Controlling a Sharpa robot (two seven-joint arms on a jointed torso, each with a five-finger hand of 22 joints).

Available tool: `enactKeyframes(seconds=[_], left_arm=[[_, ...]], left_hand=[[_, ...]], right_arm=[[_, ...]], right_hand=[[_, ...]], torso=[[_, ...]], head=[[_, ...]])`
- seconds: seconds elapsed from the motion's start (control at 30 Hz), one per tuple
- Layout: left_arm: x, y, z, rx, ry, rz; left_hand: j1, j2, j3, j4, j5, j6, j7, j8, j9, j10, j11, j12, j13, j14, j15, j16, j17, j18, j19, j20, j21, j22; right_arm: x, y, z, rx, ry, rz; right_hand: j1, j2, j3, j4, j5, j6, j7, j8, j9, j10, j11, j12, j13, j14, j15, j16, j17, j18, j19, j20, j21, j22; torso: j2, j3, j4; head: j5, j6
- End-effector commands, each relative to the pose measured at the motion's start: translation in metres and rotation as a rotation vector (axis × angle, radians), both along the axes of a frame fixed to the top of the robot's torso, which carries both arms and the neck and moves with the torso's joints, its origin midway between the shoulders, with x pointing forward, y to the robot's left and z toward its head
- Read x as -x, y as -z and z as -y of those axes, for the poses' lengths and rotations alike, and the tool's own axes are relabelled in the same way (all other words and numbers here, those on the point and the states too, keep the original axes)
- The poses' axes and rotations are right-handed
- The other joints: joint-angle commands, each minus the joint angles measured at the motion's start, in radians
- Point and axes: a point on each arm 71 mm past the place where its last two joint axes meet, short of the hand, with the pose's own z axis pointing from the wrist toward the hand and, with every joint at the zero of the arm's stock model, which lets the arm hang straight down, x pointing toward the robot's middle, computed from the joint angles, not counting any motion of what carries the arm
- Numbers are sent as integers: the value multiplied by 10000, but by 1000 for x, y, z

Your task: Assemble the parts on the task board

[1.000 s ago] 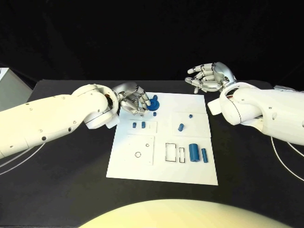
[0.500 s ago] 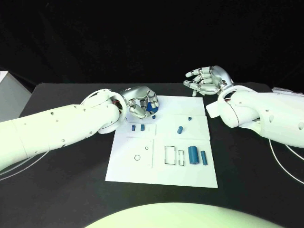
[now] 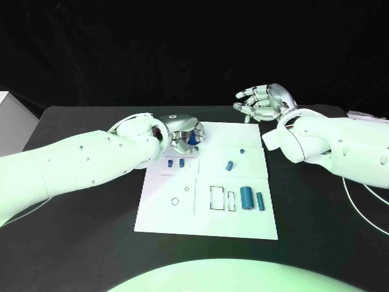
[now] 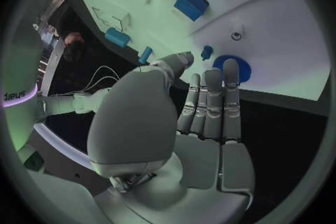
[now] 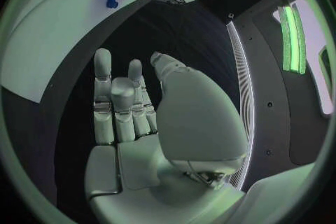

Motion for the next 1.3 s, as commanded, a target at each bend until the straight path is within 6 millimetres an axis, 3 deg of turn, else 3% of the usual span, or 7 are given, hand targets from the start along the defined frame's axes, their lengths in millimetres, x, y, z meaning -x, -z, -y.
enactKeyframes(seconds=[0.03,0.5,1.03,1.3], left_arm=[[0,5,2,-1015,124,-58],[-4,9,7,-1483,167,-178],[-5,13,8,-1681,215,-364],[-5,14,9,-1687,232,-386]], left_hand=[[-94,41,28,-114,-43,132,-15,-109,-38,56,-59,16,-36,134,-43,183,75,145,68,-22,103,36],[-223,208,523,-340,-53,797,-73,-399,-211,782,-231,133,-279,926,-166,1391,1037,128,282,-116,593,424],[-446,315,924,-572,-105,1298,84,-730,-295,1570,-214,-505,-743,1394,-146,1938,1326,-6,759,-103,1294,1240],[-483,363,944,-622,-147,1378,98,-788,-285,1817,-244,-626,-808,1439,-167,1994,1307,-10,763,-114,1342,1293]], right_arm=[[1,-1,-2,-17,-148,108],[1,-1,-4,-36,-199,95],[2,-1,-4,-43,-211,92],[2,-1,-4,-46,-216,88]], right_hand=[[49,-19,81,4,37,13,11,44,-8,-69,-3,-67,-8,-61,-15,-36,-8,190,48,17,-41,-15],[42,-21,83,7,37,5,13,41,-11,-64,-1,-78,-28,-61,-14,-41,-10,190,50,17,-44,-17],[28,-20,89,15,38,0,15,42,-15,-48,1,-93,-64,-60,-12,-48,-10,190,56,19,-49,-20],[28,-20,89,15,38,0,15,42,-15,-48,1,-93,-64,-60,-12,-48,-10,190,56,19,-49,-20]], torso=[[-8,-5,9],[-15,-15,16],[-23,-6,17],[-22,-7,23]], head=[[-18,-14],[-47,-46],[-59,-66],[-66,-77]])
